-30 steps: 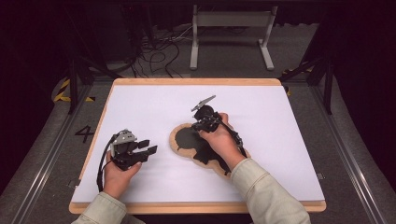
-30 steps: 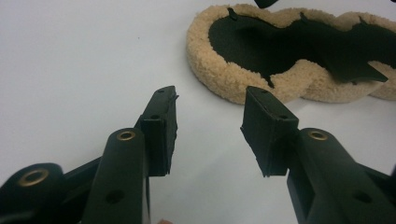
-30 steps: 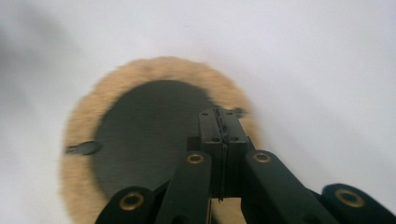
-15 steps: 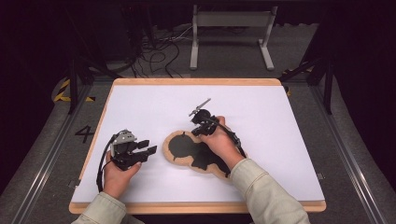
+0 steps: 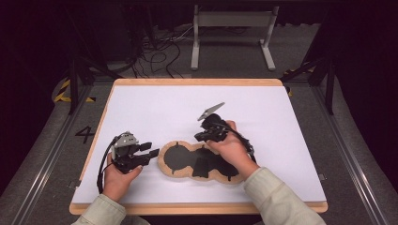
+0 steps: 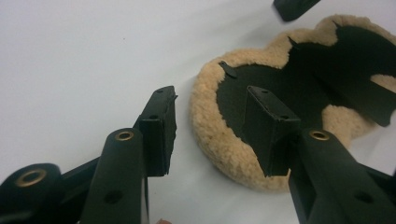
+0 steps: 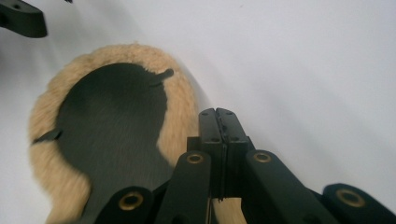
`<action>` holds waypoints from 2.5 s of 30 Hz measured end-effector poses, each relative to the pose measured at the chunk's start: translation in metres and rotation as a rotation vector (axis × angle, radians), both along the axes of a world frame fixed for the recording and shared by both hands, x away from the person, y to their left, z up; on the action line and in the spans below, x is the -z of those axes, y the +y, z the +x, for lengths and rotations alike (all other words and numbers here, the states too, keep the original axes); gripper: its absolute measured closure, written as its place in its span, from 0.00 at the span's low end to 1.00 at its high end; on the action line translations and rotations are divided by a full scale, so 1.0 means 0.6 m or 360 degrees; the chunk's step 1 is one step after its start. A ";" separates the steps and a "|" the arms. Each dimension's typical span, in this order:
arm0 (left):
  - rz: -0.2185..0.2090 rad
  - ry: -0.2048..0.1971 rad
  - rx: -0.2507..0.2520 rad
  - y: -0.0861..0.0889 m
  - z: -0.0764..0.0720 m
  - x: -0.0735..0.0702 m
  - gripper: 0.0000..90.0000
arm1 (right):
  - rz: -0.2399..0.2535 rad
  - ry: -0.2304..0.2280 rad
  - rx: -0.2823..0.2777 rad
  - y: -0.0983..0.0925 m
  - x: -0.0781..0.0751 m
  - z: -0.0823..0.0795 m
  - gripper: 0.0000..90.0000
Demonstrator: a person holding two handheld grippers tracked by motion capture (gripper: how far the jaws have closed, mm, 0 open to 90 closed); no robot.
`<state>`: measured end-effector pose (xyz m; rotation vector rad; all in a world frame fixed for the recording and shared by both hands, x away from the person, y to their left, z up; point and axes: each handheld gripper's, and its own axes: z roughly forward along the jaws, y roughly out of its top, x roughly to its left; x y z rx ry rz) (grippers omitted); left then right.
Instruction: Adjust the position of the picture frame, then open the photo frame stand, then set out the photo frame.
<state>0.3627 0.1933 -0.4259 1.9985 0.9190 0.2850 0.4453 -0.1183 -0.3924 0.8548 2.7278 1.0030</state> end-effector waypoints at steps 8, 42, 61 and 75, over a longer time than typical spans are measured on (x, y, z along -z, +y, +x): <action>0.0006 -0.0011 0.0063 -0.005 -0.013 -0.008 0.61 | 0.0063 -0.0049 0.0082 -0.107 -0.025 -0.061 1.00; 0.0047 0.0025 0.0125 -0.011 -0.013 -0.001 0.62 | -0.0250 0.0035 -0.0199 -0.102 0.060 -0.207 1.00; 0.0041 -0.0003 0.0098 -0.011 -0.015 -0.003 0.61 | -0.0021 0.0043 -0.0165 -0.099 0.054 -0.202 1.00; 0.0003 -0.0001 0.0070 -0.004 -0.013 -0.002 0.60 | 0.0116 0.0073 -0.0129 -0.081 0.082 -0.181 1.00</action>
